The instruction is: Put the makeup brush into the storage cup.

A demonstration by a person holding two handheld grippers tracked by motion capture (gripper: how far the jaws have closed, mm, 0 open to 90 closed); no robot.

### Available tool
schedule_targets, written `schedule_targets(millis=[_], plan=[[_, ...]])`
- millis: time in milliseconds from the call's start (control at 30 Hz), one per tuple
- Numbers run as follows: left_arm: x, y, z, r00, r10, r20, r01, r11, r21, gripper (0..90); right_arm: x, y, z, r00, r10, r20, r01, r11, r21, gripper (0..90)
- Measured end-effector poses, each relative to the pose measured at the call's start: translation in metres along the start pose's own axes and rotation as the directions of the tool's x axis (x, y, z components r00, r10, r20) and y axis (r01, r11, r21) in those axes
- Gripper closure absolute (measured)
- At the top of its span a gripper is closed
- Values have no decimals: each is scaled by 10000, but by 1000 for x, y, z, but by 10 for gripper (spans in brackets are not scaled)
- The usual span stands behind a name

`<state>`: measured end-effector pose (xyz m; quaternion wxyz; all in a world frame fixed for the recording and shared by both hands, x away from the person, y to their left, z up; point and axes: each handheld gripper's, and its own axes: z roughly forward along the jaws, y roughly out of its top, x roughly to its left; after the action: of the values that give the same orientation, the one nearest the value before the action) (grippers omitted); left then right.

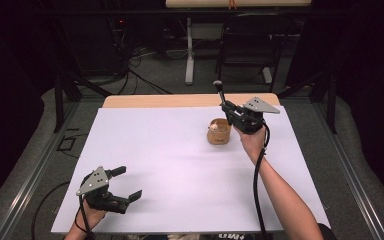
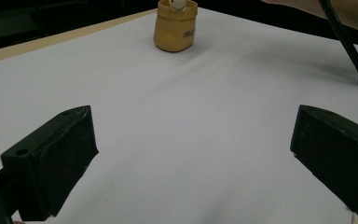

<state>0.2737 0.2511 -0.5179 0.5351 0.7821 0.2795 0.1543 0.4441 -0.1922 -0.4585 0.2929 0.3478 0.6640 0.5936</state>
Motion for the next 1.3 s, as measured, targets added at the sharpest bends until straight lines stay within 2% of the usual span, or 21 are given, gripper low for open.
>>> schedule_targets(millis=[267,600,900,1300], plan=[[0,0,0,10000,6,-16,-6,10000,-26,1,-5,-1,8,10000,-74,-38,73,9999,-103,779],[1,0,1,10000,31,73,-30,10000,-63,1,-7,-7,15,9998,-147,-105,147,9999,27,779],[1,0,2,10000,1,76,0,10000,-53,2,-10,-12,20,9997,-84,-244,80,9999,-144,779],[1,0,2,9999,58,100,-57,10000,-43,1,-13,-21,28,9994,-4,-355,5,10000,17,779]])
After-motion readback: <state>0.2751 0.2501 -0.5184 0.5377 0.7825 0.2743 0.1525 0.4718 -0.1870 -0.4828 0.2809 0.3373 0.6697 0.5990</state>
